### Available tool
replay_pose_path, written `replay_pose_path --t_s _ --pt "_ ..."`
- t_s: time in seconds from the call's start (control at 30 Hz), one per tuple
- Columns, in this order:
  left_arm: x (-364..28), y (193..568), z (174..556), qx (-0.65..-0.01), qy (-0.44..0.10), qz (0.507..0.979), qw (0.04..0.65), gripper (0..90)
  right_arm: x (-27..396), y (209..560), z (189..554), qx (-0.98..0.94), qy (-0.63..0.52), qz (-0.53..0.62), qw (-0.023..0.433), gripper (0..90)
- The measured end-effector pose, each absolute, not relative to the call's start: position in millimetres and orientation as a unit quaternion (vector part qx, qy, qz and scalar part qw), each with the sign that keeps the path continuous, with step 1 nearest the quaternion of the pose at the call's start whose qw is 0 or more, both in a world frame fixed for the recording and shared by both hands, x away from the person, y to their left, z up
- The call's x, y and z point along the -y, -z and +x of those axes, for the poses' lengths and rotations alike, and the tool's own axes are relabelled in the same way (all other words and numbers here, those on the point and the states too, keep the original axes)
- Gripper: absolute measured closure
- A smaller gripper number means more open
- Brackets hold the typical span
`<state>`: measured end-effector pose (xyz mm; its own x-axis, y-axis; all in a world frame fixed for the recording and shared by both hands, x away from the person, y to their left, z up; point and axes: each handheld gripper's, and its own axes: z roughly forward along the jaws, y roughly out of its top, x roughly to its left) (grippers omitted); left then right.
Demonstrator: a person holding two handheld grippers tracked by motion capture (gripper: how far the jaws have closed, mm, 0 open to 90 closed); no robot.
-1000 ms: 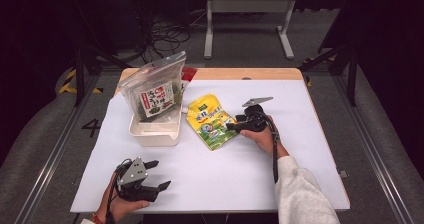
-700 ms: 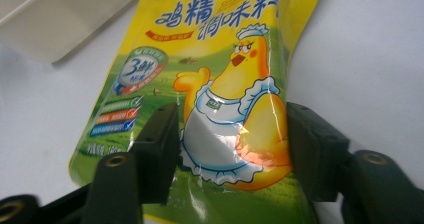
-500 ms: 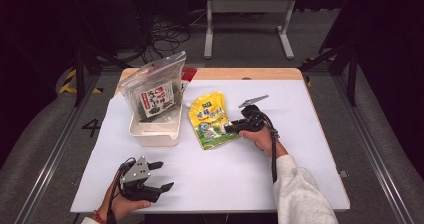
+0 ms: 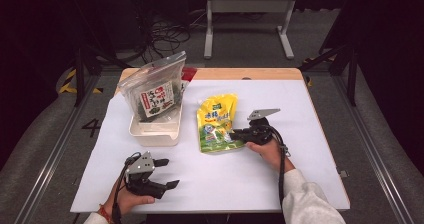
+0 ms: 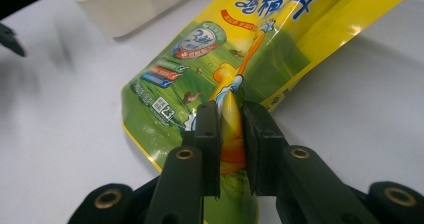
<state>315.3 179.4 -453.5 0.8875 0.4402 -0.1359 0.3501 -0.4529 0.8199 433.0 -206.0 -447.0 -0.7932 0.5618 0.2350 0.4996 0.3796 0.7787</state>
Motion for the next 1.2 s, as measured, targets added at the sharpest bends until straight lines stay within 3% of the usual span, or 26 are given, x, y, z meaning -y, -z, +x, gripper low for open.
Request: replay_pose_path --t_s 0.43,0.67,1.03,1.2 --pt "-121.8 462.8 348.2 -0.257 -0.002 0.850 0.459 18.6 223.7 448.0 384.5 -0.824 -0.496 0.269 0.054 80.5" --pt "-107.7 467.9 368.1 -0.285 0.014 0.838 0.465 14.8 225.3 451.0 374.7 -0.820 -0.512 0.243 0.079 80.6" --pt "-94.8 468.4 381.7 -0.293 0.040 0.838 0.458 11.7 213.6 448.7 360.7 -0.828 -0.521 0.197 0.065 81.3" --pt "-100.9 458.7 378.8 -0.288 0.037 0.819 0.495 19.0 210.8 443.3 356.1 -0.827 -0.528 0.182 0.066 81.5"
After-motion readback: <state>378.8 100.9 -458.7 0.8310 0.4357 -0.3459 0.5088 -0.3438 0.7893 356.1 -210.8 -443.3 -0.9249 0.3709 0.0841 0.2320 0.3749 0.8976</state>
